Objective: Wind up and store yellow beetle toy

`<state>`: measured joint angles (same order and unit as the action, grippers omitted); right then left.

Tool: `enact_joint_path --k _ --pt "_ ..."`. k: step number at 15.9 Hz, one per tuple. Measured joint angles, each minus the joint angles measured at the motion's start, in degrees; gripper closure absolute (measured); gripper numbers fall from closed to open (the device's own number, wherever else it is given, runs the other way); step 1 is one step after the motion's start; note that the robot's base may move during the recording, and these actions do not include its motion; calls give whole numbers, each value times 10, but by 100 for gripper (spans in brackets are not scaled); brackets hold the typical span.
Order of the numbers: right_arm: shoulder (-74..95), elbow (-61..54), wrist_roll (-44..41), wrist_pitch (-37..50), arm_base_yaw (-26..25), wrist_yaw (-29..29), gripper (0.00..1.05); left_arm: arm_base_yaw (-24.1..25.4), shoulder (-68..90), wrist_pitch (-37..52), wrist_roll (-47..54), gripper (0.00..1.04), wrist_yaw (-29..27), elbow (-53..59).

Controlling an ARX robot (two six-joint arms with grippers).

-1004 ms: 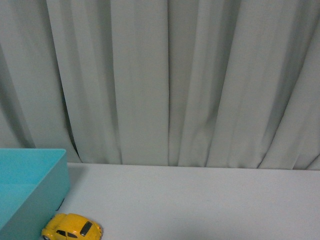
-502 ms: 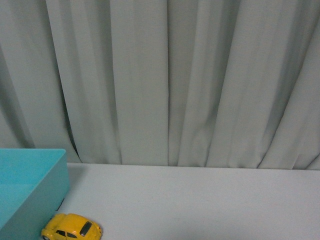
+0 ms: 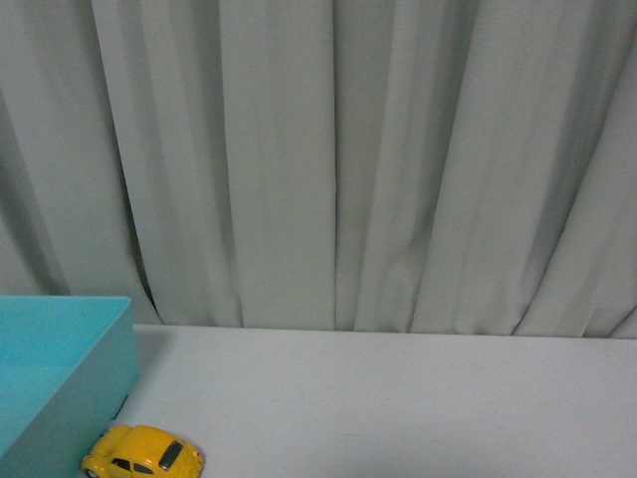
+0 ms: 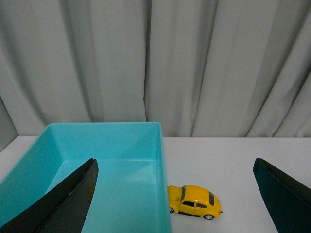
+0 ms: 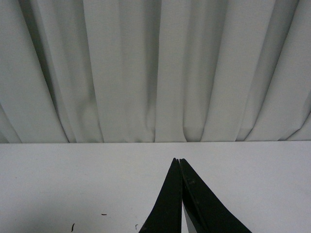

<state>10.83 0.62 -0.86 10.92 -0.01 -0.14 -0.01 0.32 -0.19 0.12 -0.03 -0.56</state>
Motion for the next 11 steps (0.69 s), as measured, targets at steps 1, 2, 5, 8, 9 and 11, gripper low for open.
enact_joint_path --k 1,2,5,8,9,11 --pt "-9 0 0 -9 0 0 103 0 0 0 0 7 0 0" --pt "-36 0 0 -54 0 1 103 0 0 0 0 7 0 0" --pt "-106 0 0 -116 0 2 103 0 0 0 0 7 0 0" --pt "-106 0 0 -111 0 2 85 0 0 0 0 7 0 0" --pt "-106 0 0 -111 0 2 72 0 0 0 0 7 0 0" --pt "-106 0 0 -111 0 2 47 0 0 0 0 7 0 0"
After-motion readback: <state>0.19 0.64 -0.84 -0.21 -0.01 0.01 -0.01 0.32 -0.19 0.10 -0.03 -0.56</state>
